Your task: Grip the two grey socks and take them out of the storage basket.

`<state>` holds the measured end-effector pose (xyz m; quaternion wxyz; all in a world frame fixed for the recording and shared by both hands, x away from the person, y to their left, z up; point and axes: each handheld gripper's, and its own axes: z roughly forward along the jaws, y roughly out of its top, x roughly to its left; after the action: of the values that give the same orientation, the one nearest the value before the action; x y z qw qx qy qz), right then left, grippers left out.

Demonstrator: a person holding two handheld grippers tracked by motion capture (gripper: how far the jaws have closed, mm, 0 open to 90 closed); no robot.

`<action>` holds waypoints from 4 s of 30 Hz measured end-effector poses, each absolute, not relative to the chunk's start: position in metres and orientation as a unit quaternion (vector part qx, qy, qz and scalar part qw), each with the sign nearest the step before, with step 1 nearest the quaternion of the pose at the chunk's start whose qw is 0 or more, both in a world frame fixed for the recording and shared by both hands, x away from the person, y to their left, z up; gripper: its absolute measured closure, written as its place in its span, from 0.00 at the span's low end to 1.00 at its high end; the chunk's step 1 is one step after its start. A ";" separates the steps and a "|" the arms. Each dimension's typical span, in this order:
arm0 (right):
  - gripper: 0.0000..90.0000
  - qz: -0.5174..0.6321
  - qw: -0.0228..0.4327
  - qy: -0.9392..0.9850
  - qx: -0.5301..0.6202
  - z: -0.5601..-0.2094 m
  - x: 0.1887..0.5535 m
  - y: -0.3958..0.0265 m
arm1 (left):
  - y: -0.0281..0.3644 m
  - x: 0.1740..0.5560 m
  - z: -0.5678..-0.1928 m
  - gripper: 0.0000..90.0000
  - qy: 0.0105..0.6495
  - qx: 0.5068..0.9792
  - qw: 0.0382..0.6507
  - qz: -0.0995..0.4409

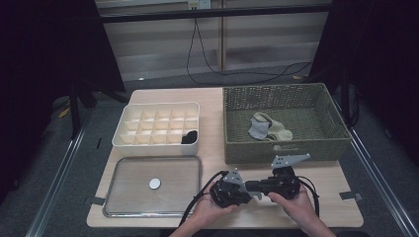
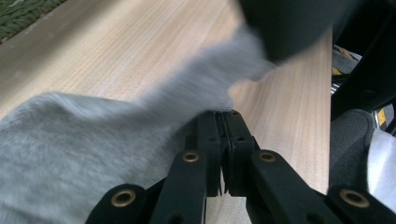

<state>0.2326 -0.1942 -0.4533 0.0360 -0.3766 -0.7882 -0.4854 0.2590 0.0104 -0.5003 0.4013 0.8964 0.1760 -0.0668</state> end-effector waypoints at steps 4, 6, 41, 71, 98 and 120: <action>0.99 -0.482 0.039 -0.795 -0.366 -0.453 0.226 -0.190 | 0.013 0.262 -0.502 0.97 0.185 0.894 0.404 -0.058; 0.99 -0.480 0.041 -0.797 -0.365 -0.454 0.226 -0.189 | 0.015 0.263 -0.502 0.97 0.188 0.893 0.406 -0.054; 0.91 -0.408 0.049 -0.827 -0.383 -0.484 0.221 -0.196 | 0.062 0.265 -0.483 0.85 0.224 0.876 0.427 -0.025; 0.97 -0.362 0.015 -0.844 -0.396 -0.494 0.234 -0.211 | 0.050 0.291 -0.497 0.72 0.219 0.896 0.386 -0.004; 0.98 -0.400 -0.021 -0.817 -0.415 -0.488 0.250 -0.218 | 0.059 0.280 -0.481 0.72 0.190 0.892 0.409 -0.040; 0.93 -0.367 -0.003 -0.821 -0.438 -0.495 0.246 -0.228 | 0.058 0.273 -0.494 0.58 0.179 0.903 0.390 -0.037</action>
<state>0.2458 -0.2284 -0.4949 -0.0032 -0.4376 -0.8207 -0.3674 0.2726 0.0575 -0.4937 0.3898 0.9027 0.1785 -0.0374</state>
